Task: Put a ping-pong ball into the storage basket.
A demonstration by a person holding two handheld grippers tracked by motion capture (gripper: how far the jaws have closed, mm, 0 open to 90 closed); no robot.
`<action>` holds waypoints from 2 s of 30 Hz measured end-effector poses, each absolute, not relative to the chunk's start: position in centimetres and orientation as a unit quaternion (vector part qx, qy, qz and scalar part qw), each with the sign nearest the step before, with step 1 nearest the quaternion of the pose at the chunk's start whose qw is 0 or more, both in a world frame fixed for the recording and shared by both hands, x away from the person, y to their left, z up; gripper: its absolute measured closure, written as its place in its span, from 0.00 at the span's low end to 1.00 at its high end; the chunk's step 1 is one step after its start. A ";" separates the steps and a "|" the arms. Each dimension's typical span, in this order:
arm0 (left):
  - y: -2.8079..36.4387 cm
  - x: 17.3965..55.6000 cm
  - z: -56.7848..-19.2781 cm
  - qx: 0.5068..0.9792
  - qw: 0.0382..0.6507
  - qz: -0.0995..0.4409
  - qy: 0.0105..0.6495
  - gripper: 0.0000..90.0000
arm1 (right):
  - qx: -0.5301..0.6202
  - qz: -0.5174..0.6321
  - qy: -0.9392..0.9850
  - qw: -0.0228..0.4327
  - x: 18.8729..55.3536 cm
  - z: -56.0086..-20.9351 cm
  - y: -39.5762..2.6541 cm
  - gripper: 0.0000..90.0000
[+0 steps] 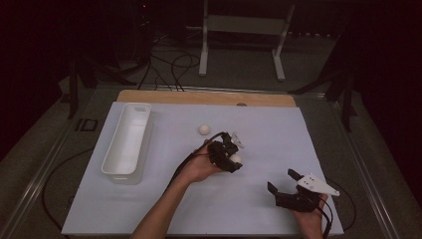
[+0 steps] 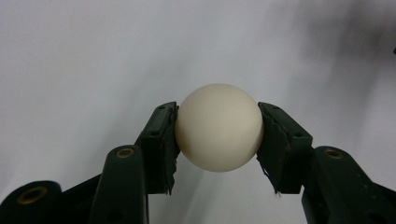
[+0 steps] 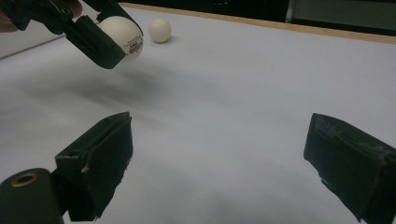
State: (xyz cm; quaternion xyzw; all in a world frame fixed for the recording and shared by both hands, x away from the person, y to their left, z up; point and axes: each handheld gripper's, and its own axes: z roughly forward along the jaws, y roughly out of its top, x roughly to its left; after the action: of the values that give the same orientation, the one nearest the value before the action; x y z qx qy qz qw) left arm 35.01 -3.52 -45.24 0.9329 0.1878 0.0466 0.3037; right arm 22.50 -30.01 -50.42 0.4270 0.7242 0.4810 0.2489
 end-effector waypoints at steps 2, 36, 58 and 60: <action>-3.4 35.0 -45.1 0.933 0.304 0.048 0.188 0.57 | 0.427 0.481 0.724 0.249 22.5 -50.4 -30.0 0.08; -1.4 35.3 -43.4 0.919 0.322 0.070 0.216 0.57 | 0.428 0.480 0.725 0.246 22.6 -50.5 -30.0 0.08; -0.1 35.6 -42.6 0.910 0.330 0.084 0.235 0.57 | 0.428 0.479 0.725 0.247 22.5 -50.5 -30.0 0.09; 0.0 35.6 -42.5 0.910 0.331 0.085 0.237 0.57 | 0.428 0.479 0.725 0.248 22.5 -50.5 -30.0 0.09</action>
State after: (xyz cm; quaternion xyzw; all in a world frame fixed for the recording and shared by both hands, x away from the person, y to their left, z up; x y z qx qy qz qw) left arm 35.64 -0.02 -42.50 0.9096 0.2369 0.0851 0.3307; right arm 22.53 -30.04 -50.50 0.4279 0.7254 0.4790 0.2477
